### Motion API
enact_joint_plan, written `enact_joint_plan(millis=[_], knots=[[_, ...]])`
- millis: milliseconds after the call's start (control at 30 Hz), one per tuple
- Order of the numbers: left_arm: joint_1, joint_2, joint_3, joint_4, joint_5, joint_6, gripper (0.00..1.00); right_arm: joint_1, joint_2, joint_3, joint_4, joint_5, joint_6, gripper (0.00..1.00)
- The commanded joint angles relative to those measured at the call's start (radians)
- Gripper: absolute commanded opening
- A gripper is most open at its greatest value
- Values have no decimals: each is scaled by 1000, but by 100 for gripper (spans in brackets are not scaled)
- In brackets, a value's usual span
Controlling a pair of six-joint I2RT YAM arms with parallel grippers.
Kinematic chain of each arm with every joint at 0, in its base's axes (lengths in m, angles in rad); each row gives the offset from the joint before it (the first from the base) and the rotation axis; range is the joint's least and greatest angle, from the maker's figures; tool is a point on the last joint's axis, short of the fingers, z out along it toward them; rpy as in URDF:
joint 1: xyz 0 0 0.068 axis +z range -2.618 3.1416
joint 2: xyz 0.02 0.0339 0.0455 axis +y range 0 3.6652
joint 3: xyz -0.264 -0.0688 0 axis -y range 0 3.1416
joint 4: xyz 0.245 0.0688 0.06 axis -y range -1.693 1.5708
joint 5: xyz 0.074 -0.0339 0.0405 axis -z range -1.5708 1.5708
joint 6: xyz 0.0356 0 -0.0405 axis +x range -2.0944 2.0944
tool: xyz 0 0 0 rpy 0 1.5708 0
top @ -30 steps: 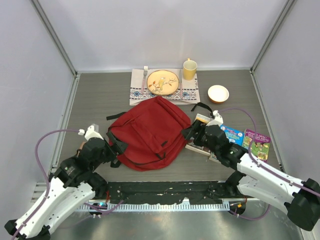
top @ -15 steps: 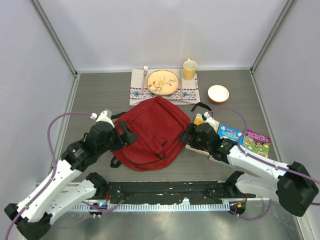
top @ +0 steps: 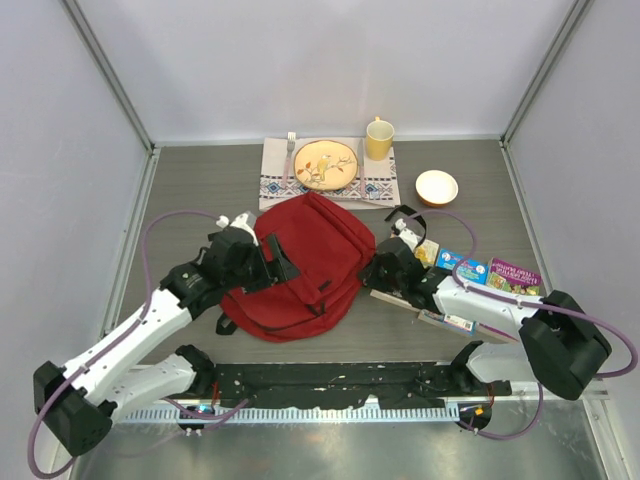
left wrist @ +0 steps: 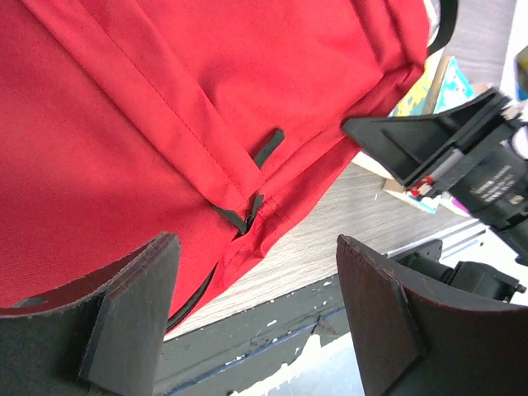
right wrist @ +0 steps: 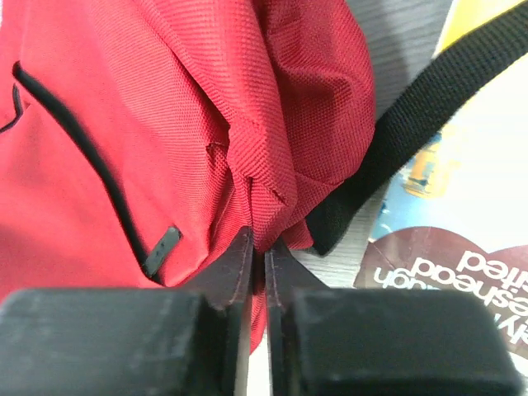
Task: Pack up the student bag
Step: Place the student bag at the center of the board.
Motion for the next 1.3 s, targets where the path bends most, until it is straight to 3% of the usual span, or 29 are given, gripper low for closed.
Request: enact_joint_plan(millis=[0,233,467,700,933,1067,1267], knots=[[-2,79,-23,98,101,15,79,2,-24,60,111,48,31,4],[0,176,-51,179,192,-20,76,2,-102,100,187,174,7,1],[-34,261,-146,455,180,-138,71,2,-294,22,174,388,-10,1],[-118,448,15,503,98,-142,71,2,-526,-151,95,621,91,1],[-167,531,75,563,80,-177,75,3,-593,-242,37,547,159,1],[-178,571,72,607,97,-209,74,3,-642,-282,42,526,165,1],[-215,612,64,600,16,-223,72,3,-659,-299,36,493,156,1]])
